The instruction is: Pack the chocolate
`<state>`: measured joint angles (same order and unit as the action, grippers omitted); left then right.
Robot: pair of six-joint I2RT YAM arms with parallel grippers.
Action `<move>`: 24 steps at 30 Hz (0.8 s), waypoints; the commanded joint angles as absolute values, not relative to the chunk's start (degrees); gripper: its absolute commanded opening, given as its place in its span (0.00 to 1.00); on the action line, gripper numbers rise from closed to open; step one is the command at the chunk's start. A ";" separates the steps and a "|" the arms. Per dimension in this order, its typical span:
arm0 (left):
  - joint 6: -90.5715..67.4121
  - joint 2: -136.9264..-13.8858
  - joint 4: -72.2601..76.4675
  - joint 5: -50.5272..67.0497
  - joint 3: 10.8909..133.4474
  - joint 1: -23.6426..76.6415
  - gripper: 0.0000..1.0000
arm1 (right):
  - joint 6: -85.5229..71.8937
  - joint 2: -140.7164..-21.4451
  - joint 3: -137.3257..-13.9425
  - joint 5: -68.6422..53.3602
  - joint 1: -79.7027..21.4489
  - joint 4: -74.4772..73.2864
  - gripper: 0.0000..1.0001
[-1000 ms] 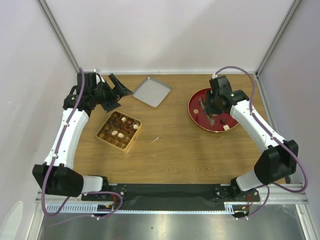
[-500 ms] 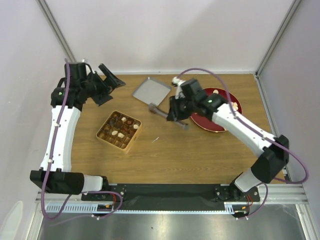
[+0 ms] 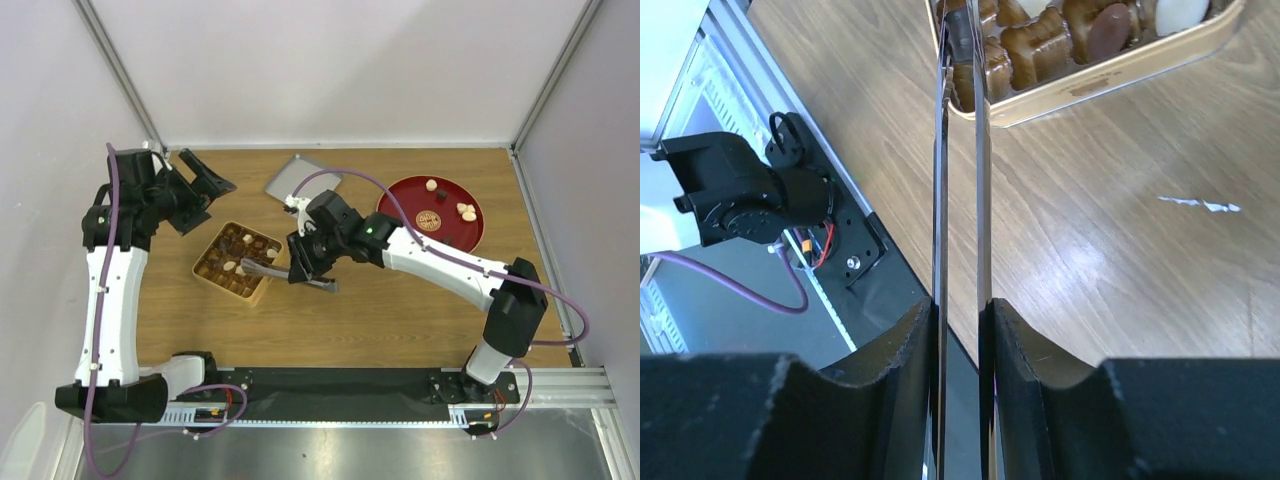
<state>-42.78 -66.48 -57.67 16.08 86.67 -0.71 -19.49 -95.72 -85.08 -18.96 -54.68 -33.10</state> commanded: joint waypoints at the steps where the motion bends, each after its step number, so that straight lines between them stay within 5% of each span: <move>1: -42.80 -65.13 -58.36 18.46 85.26 -1.32 1.00 | -19.95 -96.85 -85.70 -19.07 -55.54 -29.71 0.19; 24: -43.42 -66.88 -57.39 19.07 84.90 -1.49 1.00 | -17.14 -98.44 -83.50 -16.00 -55.55 -31.29 0.42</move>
<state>-42.50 -66.26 -57.98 17.12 84.79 -0.84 -18.15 -99.55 -83.26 -16.71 -55.55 -32.56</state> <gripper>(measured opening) 0.996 0.413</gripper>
